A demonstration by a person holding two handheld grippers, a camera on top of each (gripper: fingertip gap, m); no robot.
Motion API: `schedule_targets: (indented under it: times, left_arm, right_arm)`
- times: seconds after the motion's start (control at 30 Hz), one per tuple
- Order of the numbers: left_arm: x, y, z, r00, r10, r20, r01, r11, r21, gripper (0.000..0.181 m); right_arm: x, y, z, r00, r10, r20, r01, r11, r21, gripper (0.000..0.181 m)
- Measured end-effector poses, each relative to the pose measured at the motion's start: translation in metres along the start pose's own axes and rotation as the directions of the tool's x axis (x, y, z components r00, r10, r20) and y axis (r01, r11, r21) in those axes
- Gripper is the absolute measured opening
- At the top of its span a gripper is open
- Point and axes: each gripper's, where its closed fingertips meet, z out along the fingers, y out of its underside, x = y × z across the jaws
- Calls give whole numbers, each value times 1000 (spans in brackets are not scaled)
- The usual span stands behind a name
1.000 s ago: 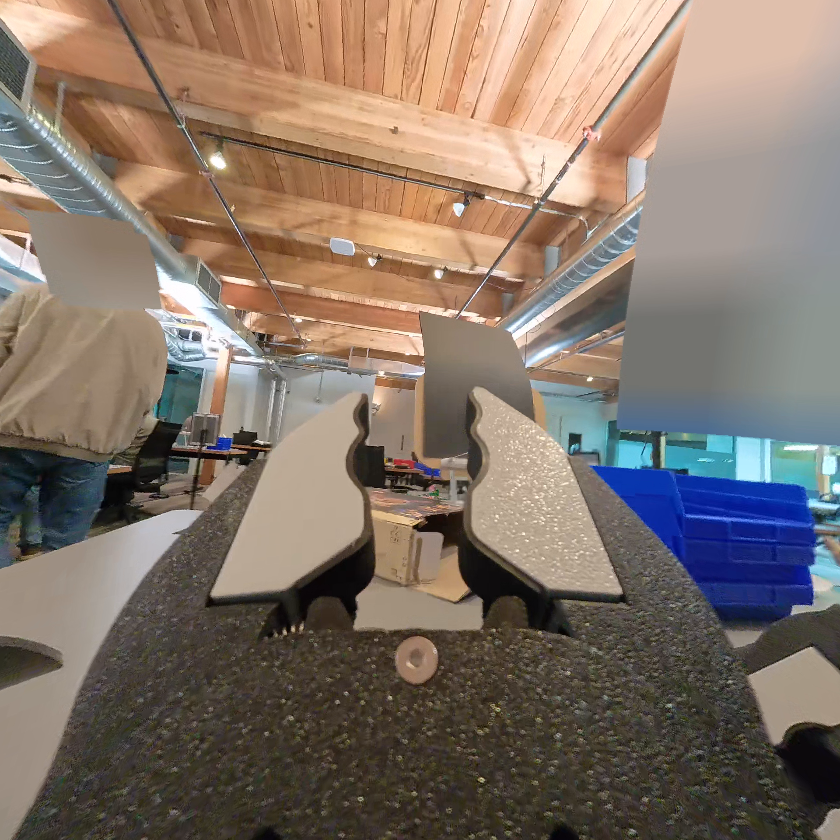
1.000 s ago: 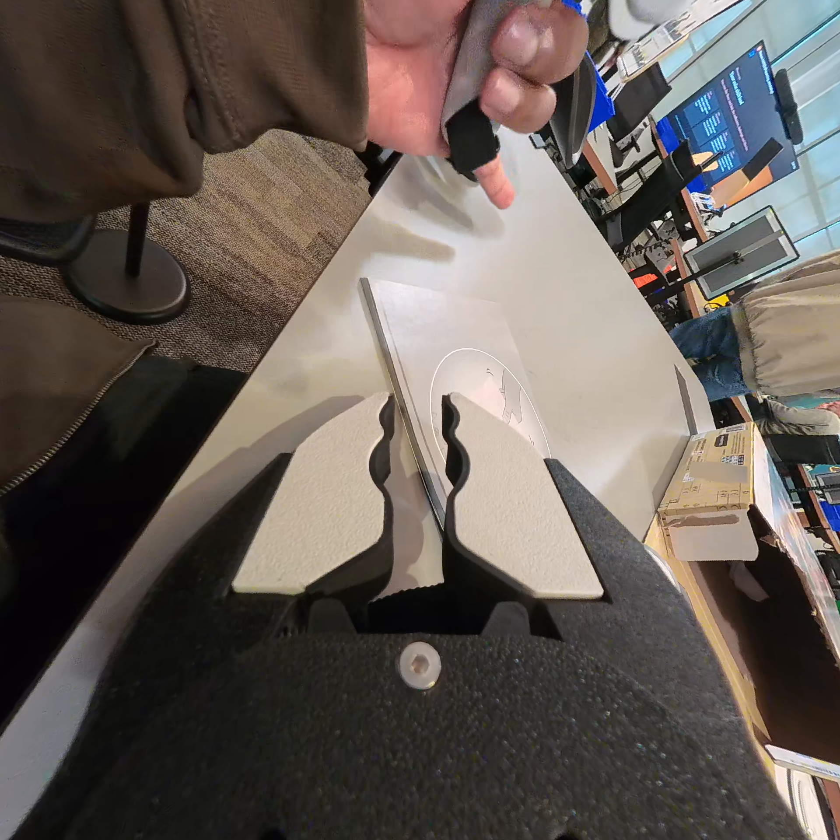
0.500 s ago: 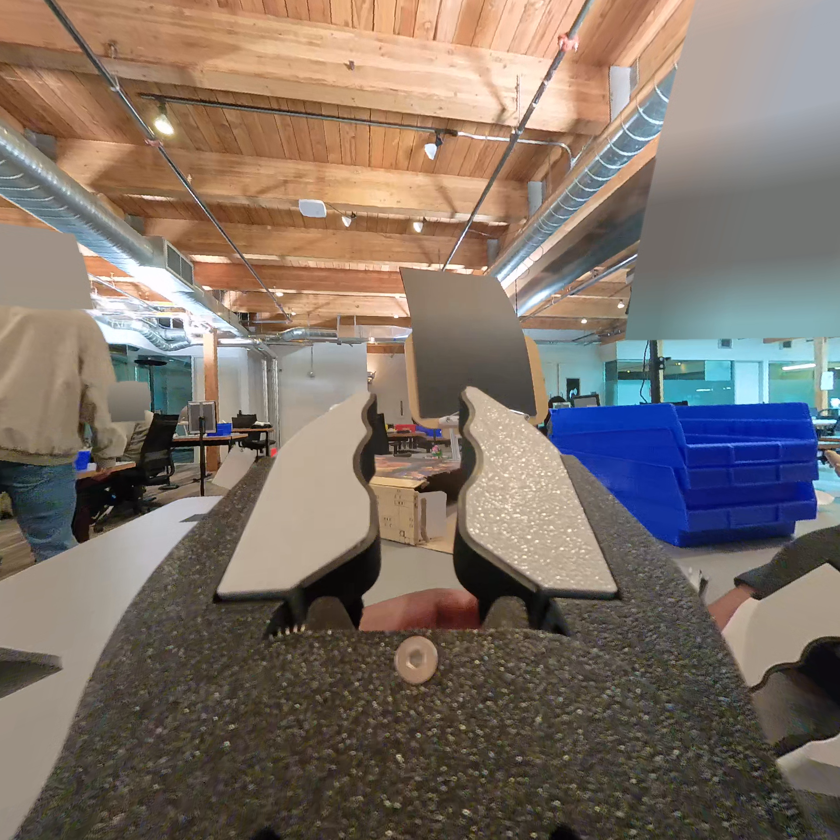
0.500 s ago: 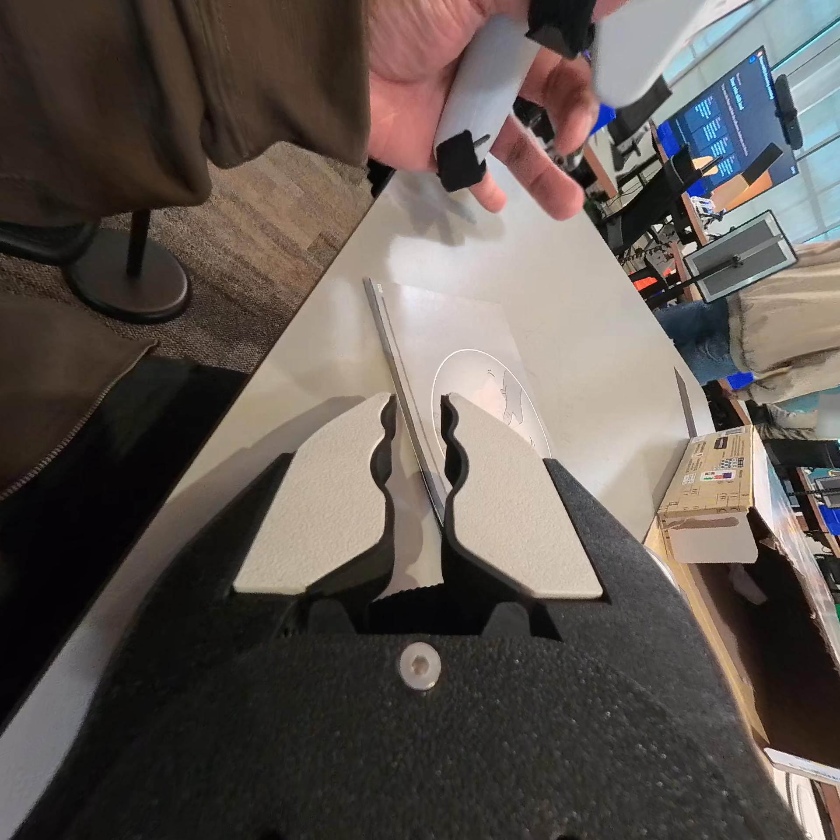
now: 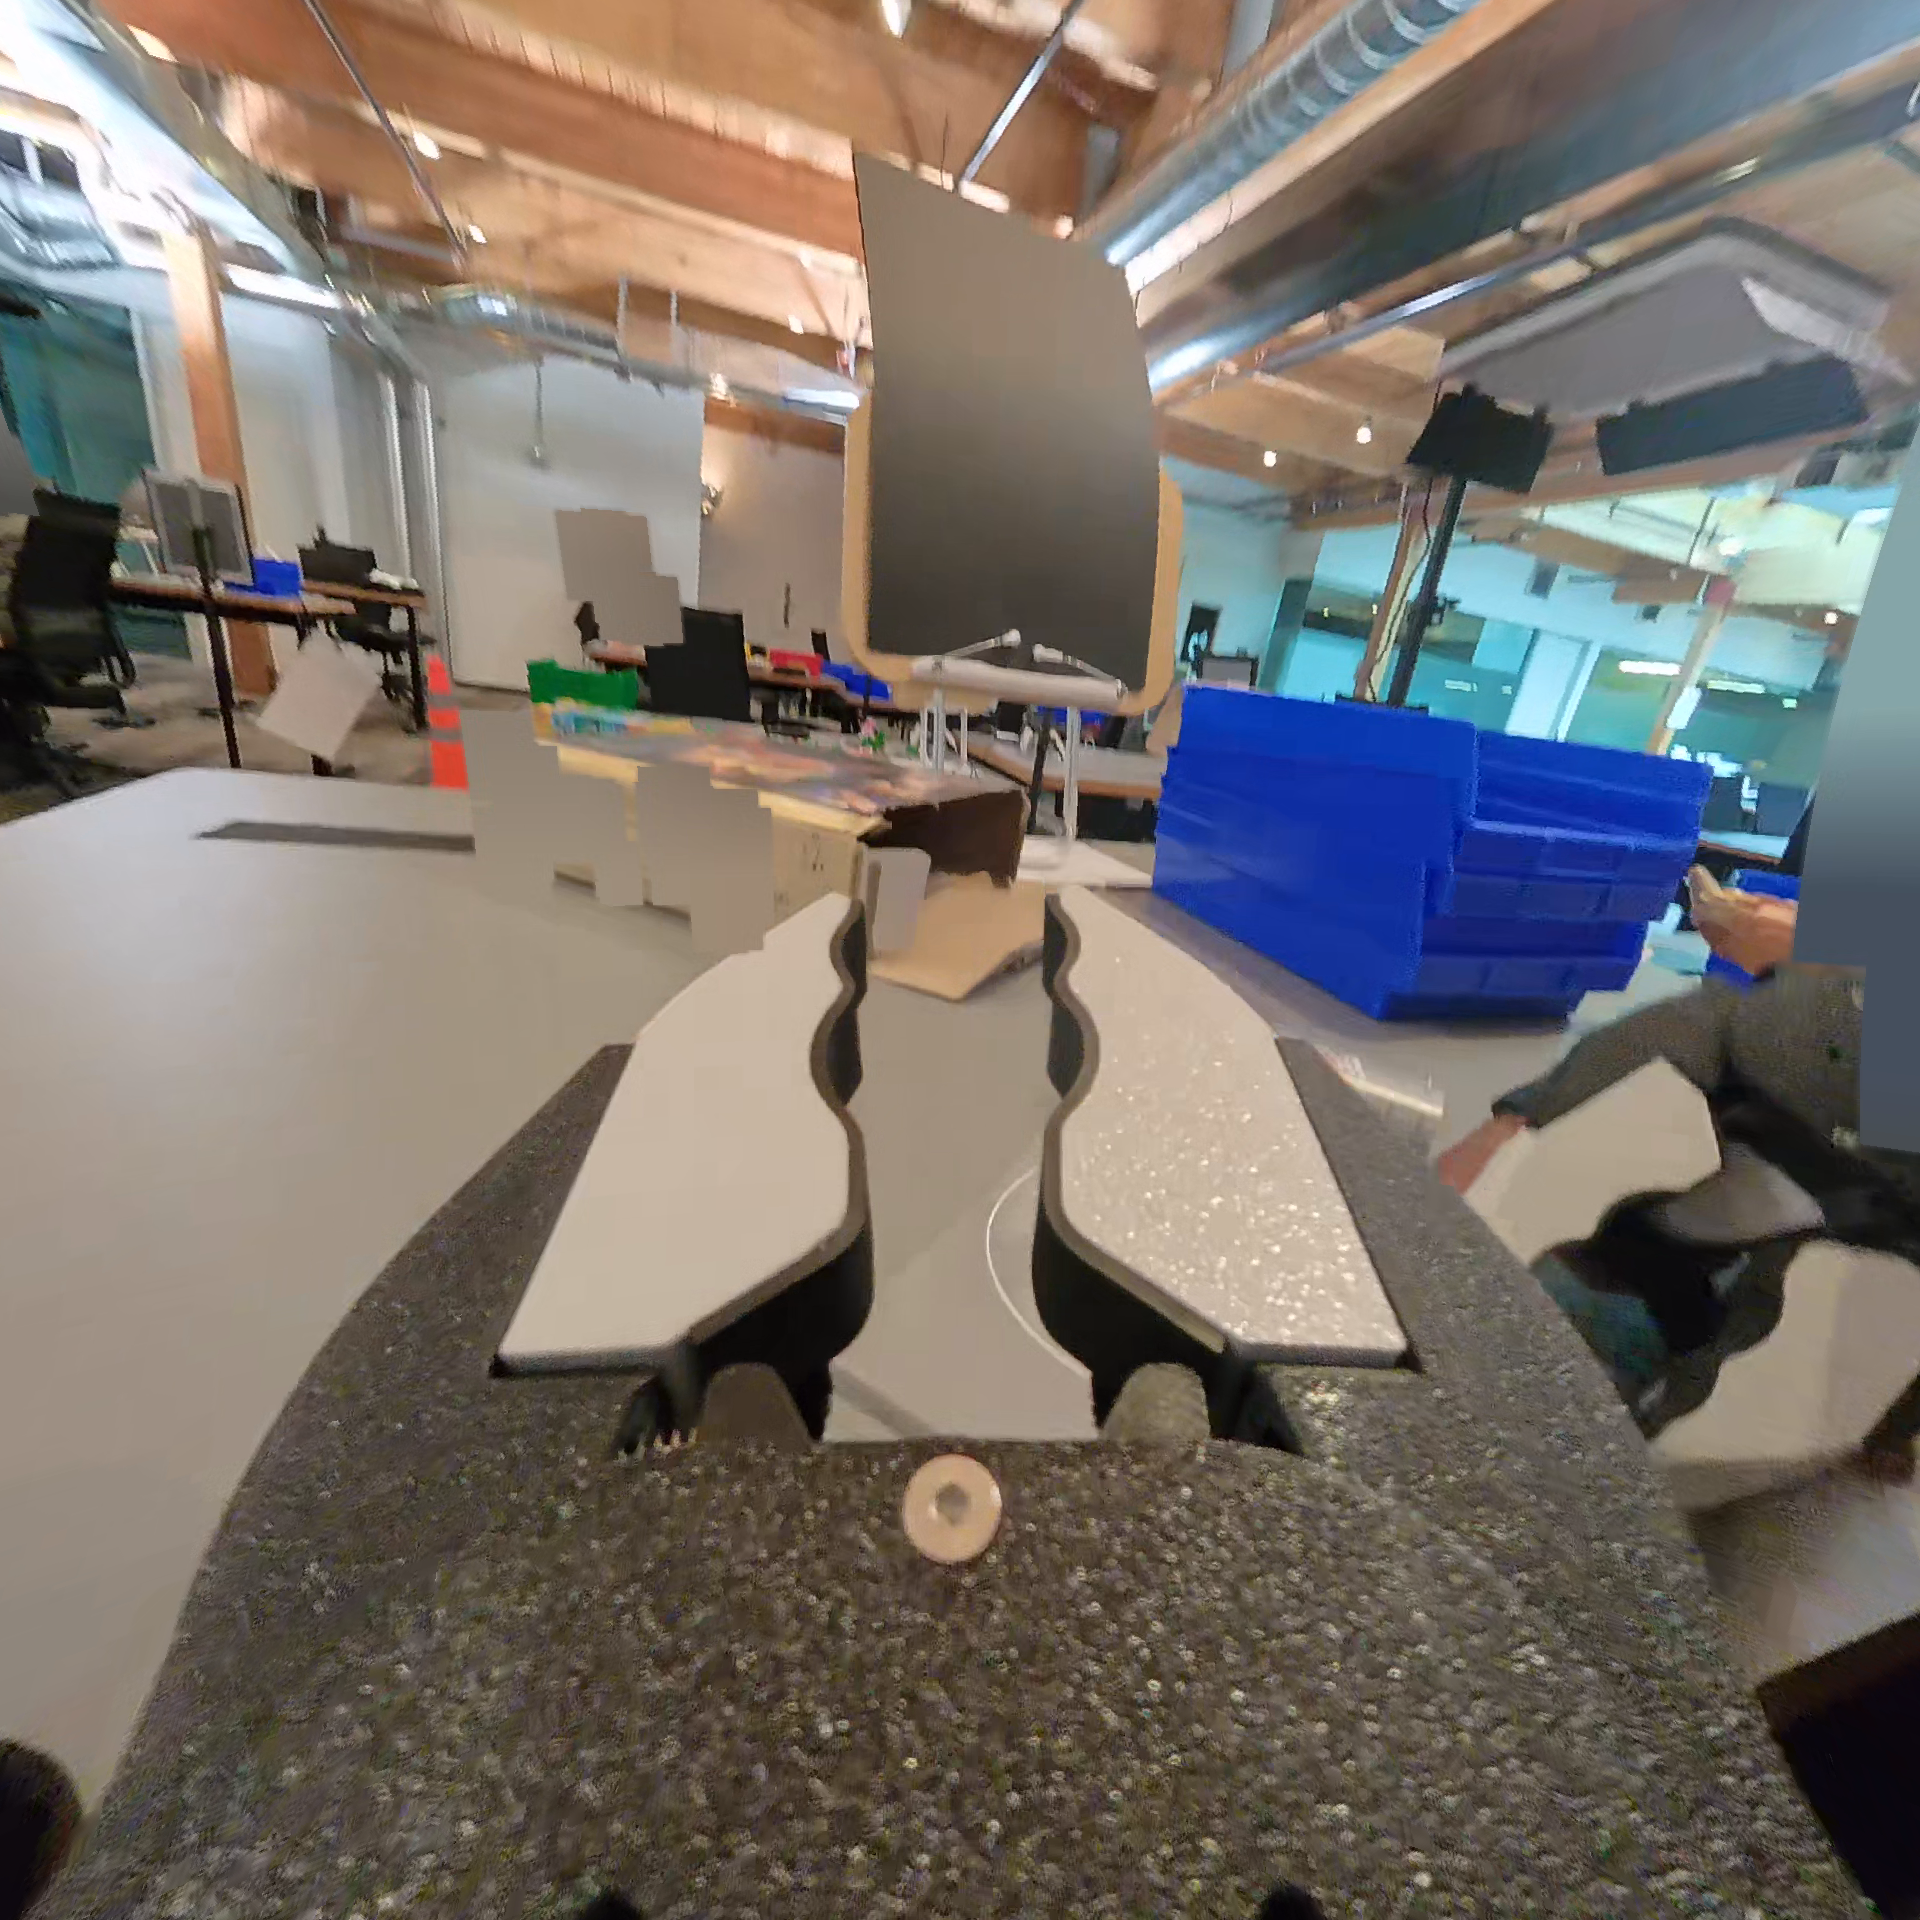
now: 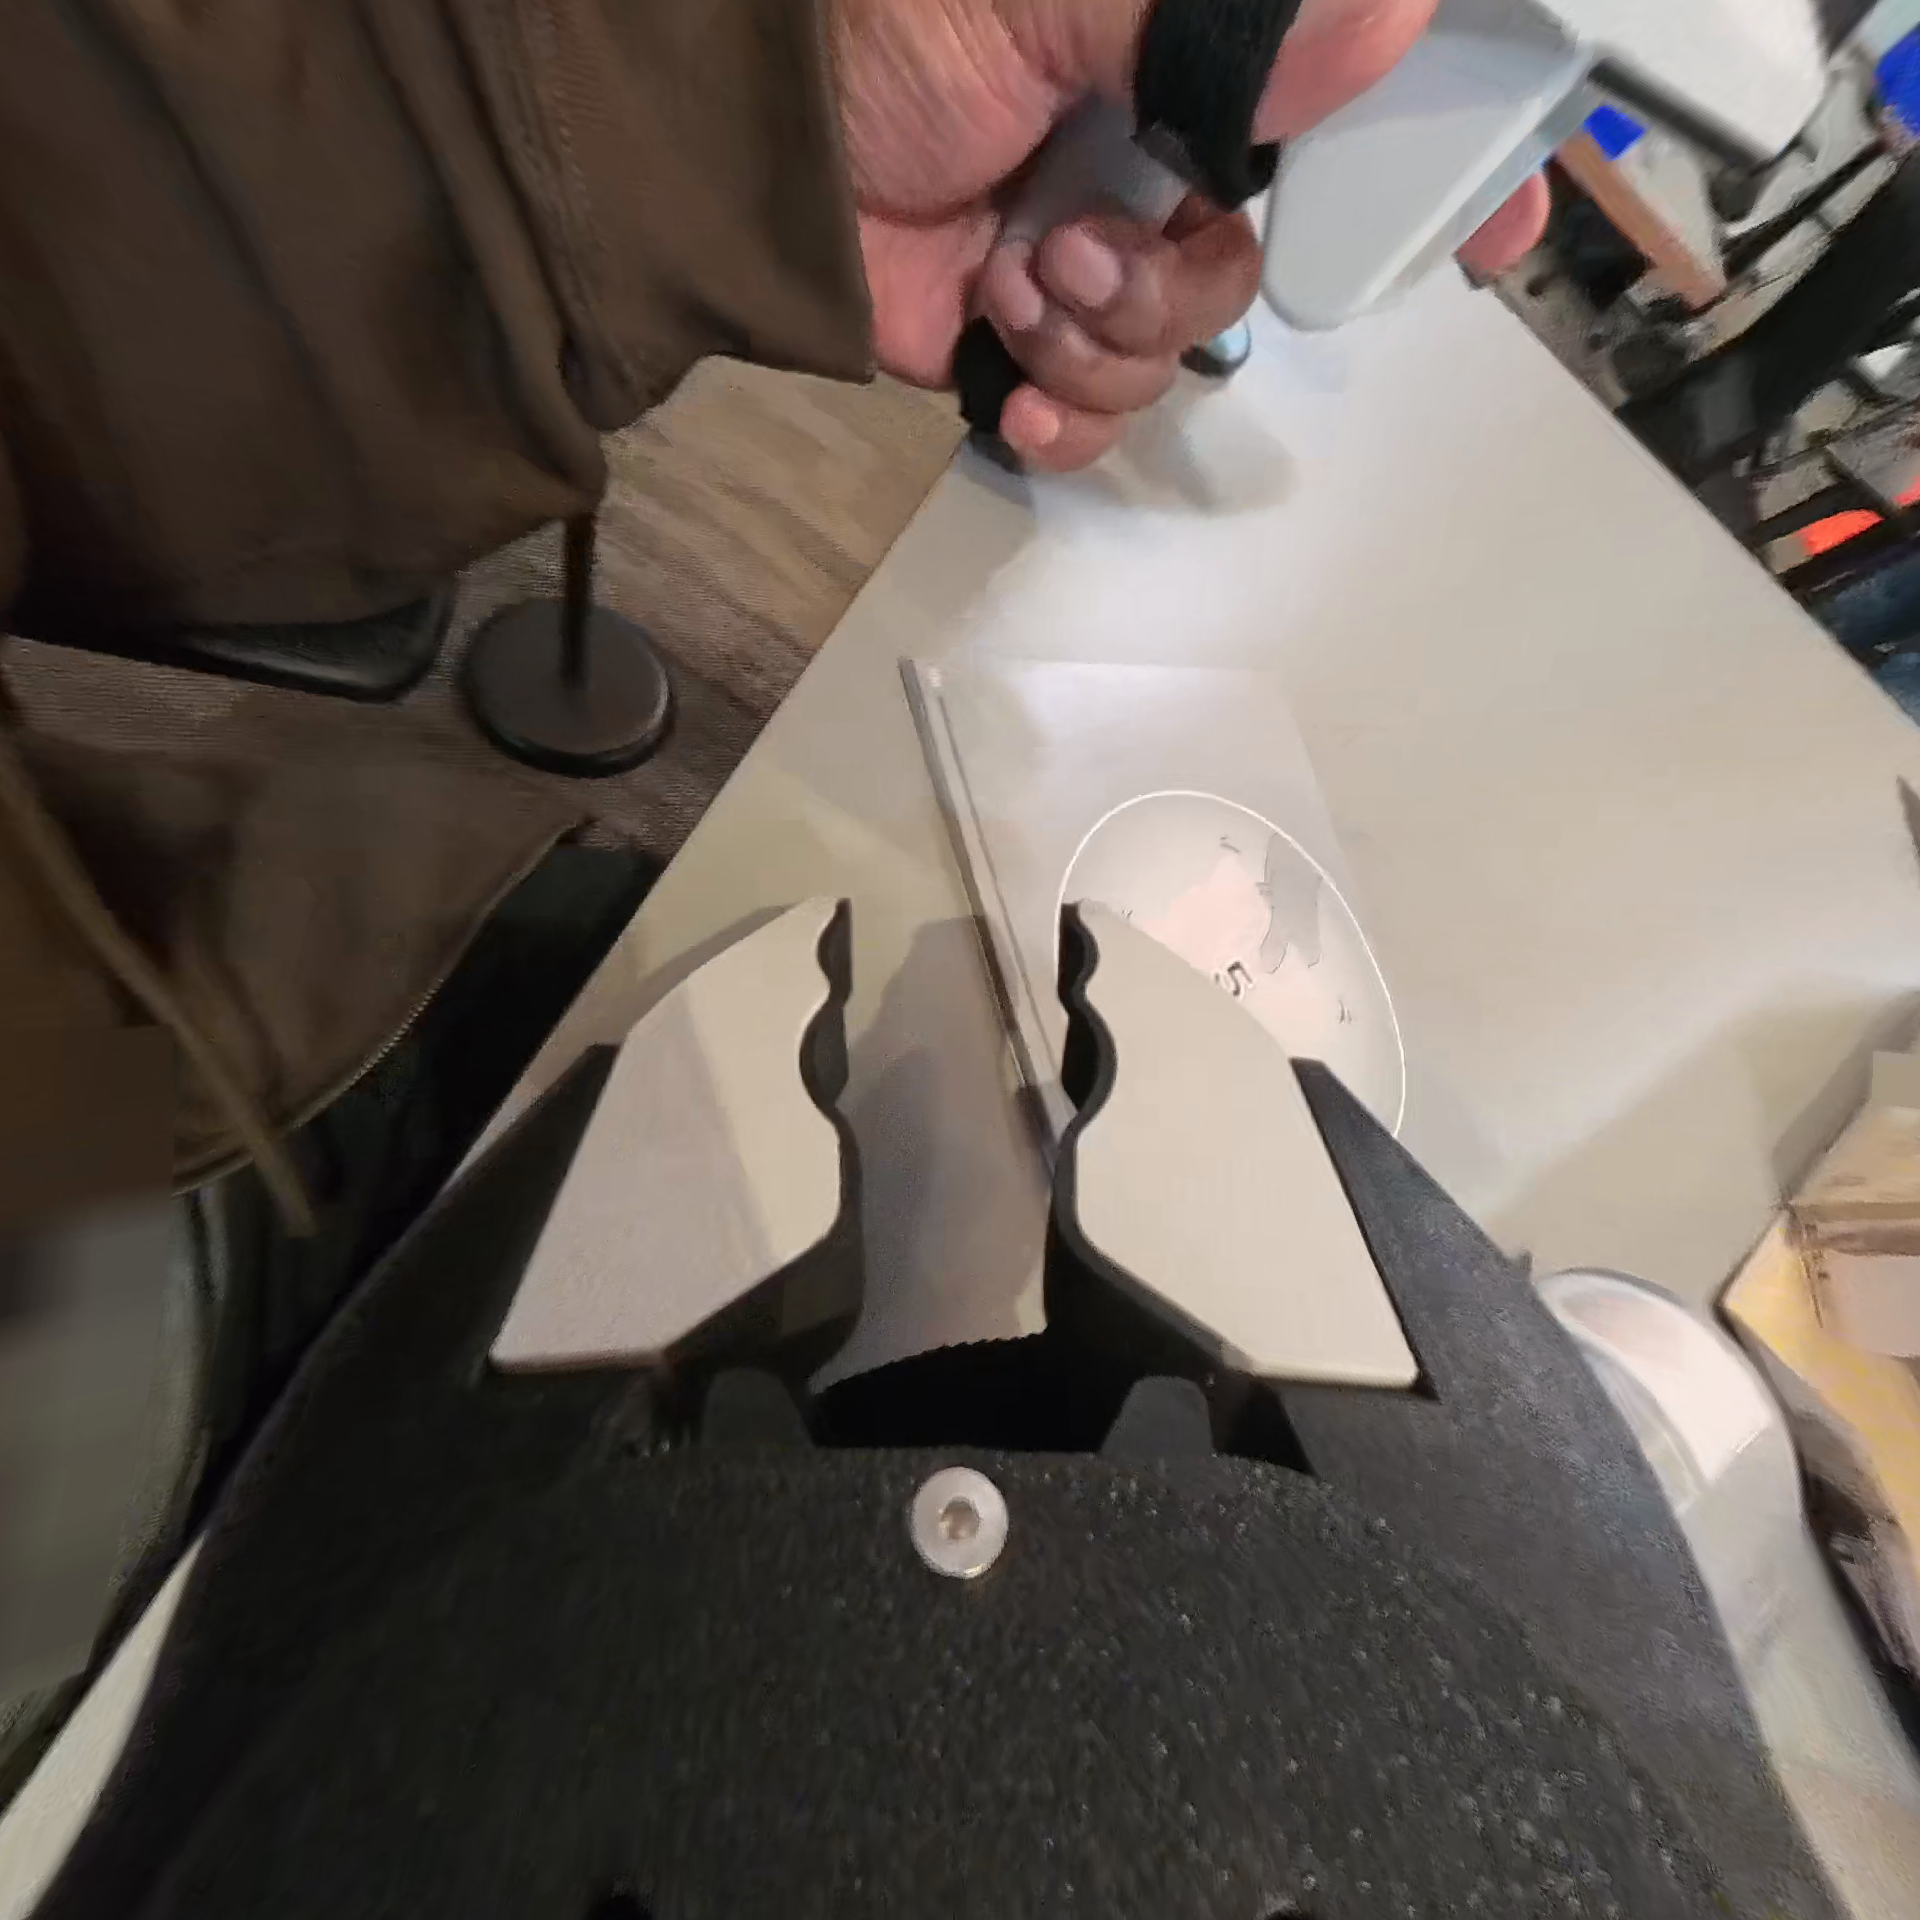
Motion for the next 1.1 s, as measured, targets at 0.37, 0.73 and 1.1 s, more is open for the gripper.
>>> schedule_targets:
  times: [0.37, 0.73, 1.1]
  left_arm:
    - [-12, 20, -12, 1000, 10, -10, -12, 991, -132, 32]
    - [-31, 15, -26, 995, -100, -7, 99, 993, -65, 32]
    - [-32, 15, -27, 992, -129, -14, 128, 990, -54, 32]
  right_arm:
    - [69, -5, 12, 933, 44, 358, 56, 963, -264, 70]
    - [78, 21, 60, 836, 228, 499, -5, 913, -409, 94]
    - [79, 23, 73, 812, 325, 484, -110, 901, -420, 91]
